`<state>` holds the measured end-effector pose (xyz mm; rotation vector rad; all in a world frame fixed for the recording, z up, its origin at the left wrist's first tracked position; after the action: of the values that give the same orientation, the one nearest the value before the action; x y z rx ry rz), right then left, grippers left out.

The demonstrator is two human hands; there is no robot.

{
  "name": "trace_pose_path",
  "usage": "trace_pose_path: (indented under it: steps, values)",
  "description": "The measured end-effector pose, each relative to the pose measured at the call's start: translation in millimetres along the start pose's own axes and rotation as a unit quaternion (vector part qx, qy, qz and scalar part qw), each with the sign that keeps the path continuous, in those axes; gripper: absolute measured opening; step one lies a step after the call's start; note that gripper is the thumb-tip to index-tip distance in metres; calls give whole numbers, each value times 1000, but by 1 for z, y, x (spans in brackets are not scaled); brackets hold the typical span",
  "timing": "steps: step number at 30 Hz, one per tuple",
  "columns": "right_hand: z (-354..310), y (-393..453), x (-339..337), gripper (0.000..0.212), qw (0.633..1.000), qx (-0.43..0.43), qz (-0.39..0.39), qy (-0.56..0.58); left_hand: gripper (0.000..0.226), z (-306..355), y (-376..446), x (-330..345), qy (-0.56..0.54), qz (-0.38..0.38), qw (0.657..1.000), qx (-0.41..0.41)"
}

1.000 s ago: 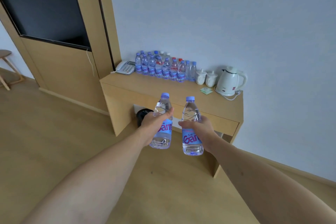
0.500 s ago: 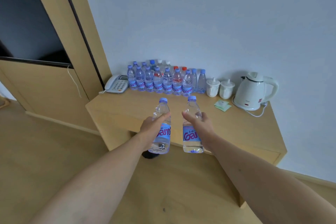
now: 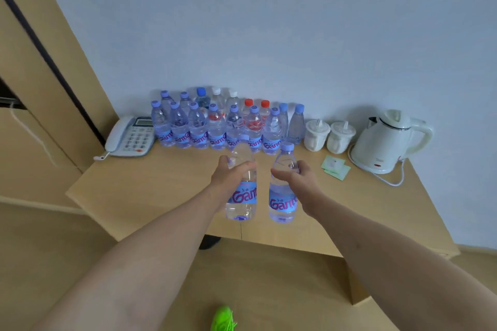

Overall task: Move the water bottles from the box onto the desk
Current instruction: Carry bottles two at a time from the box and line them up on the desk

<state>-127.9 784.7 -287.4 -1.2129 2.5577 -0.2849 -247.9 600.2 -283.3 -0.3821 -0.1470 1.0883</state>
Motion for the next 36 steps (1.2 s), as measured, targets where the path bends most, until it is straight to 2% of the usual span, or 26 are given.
trace_pose_path:
  steps: [2, 5, 8, 12, 16, 18, 20, 24, 28, 32, 36]
  values:
    - [1, 14, 2, 36, 1000, 2, 19, -8, 72, 7, 27, 3, 9, -30, 999, 8]
    - [-2, 33, 3, 42, 998, 12, 52, -21, 56, 25, 62, 3, 62, -53, 996, 27]
    - [-7, 50, 3, 52, 995, 21, 80, -56, 69, 37, 87, 11, 113, -86, 990, 26]
    - [-13, 70, -3, 50, 990, 28, 118, -78, 62, 49, 110, 28, 165, -125, 977, 56]
    - [-24, 95, -16, 35, 984, 18, 139, -108, 94, 53, 134, 44, 213, -154, 963, 59]
    - [-28, 110, -20, 36, 983, 11, 130, -130, 108, 54, 145, 51, 238, -161, 956, 63]
    - [-28, 127, -24, 40, 982, 6, 124, -142, 112, 55, 155, 57, 259, -159, 950, 65]
    - [-26, 159, -31, 52, 981, 19, 123, -149, 98, 57, 175, 66, 290, -145, 944, 65]
    - [-30, 188, -35, 54, 978, 20, 135, -156, 80, 59, 191, 75, 292, -155, 942, 67]
    - [-40, 212, -32, 55, 974, 12, 139, -181, 78, 56, 203, 79, 300, -155, 939, 65]
    - [-42, 229, -35, 69, 973, 23, 147, -176, 75, 58, 209, 84, 323, -159, 930, 78]
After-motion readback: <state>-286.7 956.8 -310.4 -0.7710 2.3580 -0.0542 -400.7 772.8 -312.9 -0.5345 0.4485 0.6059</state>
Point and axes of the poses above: each hand's wrist, its own y-axis towards the middle knuckle, its own x-axis out of the palm, z = x × y, the point moved 9 cm from there along y, towards the middle knuckle, and after that the axes turned 5 degrees about -y, right-handed, at the moved point
